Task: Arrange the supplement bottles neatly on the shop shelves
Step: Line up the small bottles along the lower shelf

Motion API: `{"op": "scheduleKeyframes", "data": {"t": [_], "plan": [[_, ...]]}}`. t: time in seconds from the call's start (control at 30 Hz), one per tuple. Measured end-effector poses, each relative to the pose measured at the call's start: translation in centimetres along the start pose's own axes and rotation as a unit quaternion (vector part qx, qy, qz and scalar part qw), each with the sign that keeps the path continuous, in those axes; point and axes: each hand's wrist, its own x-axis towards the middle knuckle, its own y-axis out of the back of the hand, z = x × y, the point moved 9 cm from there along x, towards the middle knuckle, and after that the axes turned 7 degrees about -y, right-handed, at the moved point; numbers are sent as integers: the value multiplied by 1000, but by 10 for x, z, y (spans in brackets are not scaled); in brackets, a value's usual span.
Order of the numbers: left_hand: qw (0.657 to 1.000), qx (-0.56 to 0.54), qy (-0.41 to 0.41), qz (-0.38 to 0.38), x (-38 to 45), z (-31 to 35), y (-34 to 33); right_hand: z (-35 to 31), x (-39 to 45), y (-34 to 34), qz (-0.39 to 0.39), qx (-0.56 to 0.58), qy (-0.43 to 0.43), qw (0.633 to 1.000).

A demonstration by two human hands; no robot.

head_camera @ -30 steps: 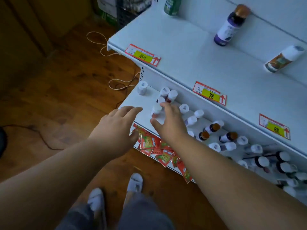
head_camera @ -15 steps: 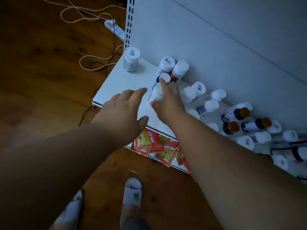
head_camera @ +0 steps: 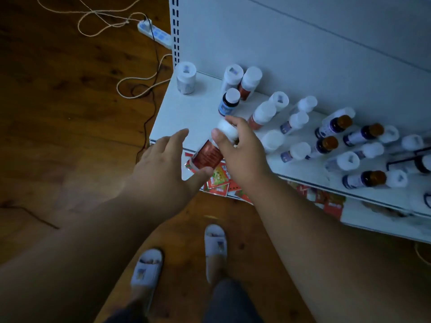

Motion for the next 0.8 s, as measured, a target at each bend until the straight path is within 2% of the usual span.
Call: {"op": "scheduleKeyframes", "data": {"t": [0.07,0.17,0.3,0.37,0.6,0.73,0.8], "plan": [[998,-52,5,-30,-27,15,8,-10,-41,17,-5,67,-28,997],[991,-98,-34,-82,-76,55,32,-39,-109,41,-38,177,-79,980],[980,-55,-101,-165,-139,107,88,-100,-186,88,1,381,-126,916],[973,-32,-119,-194,-174,122,108,-125,-227,100,11,436,-138,889],[954,-35,-238,-178,-235,200,154,-184,-322,164,42,502,-116,856],[941,-16,-284,-183,-249,260,154,-177,-349,218,56,585,-90,804],[934,1,-311,-178,-253,294,147,-166,-359,252,75,588,-74,802]]}}
